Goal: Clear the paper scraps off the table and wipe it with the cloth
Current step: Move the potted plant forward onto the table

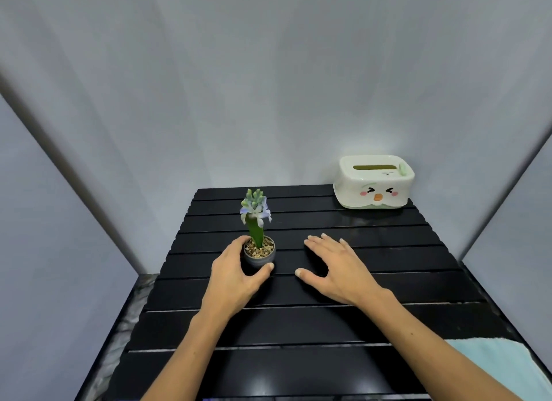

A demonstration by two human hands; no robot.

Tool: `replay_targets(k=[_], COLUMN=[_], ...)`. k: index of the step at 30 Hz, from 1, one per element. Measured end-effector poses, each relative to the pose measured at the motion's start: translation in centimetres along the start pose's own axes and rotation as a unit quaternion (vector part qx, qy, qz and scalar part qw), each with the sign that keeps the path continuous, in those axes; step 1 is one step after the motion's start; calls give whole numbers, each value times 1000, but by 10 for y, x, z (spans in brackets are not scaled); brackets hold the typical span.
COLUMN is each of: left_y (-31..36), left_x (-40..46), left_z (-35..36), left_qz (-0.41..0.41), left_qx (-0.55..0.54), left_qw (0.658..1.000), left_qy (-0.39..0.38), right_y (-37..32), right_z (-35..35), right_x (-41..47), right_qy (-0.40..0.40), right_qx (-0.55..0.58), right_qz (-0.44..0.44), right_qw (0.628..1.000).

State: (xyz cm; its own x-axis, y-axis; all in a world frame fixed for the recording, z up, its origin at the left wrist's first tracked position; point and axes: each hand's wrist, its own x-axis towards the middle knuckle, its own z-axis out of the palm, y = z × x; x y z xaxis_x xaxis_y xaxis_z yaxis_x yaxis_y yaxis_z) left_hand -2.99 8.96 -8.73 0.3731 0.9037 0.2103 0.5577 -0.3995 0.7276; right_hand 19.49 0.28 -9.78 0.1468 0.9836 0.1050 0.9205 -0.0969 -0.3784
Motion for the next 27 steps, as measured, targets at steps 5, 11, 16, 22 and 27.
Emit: replay_targets(k=[5, 11, 16, 22, 27], left_y=[-2, -1, -1, 0, -2], left_x=[-4, -4, -3, -7, -15], left_z=[-4, -2, -1, -2, -7], left_qz=[-9, -14, -12, -11, -26], left_qx=[9, 10, 12, 18, 15], left_qw=[1000, 1000, 1000, 1000, 1000], left_qy=[-6, -8, -7, -4, -3], right_y=[0, 1, 2, 0, -3], right_z=[3, 8, 9, 6, 4], right_x=[-1, -1, -1, -2, -4], right_qy=[1, 21, 22, 13, -6], right_qx=[-6, -6, -11, -16, -39], right_qz=[4, 10, 7, 8, 6], right_qw=[1000, 1000, 1000, 1000, 999])
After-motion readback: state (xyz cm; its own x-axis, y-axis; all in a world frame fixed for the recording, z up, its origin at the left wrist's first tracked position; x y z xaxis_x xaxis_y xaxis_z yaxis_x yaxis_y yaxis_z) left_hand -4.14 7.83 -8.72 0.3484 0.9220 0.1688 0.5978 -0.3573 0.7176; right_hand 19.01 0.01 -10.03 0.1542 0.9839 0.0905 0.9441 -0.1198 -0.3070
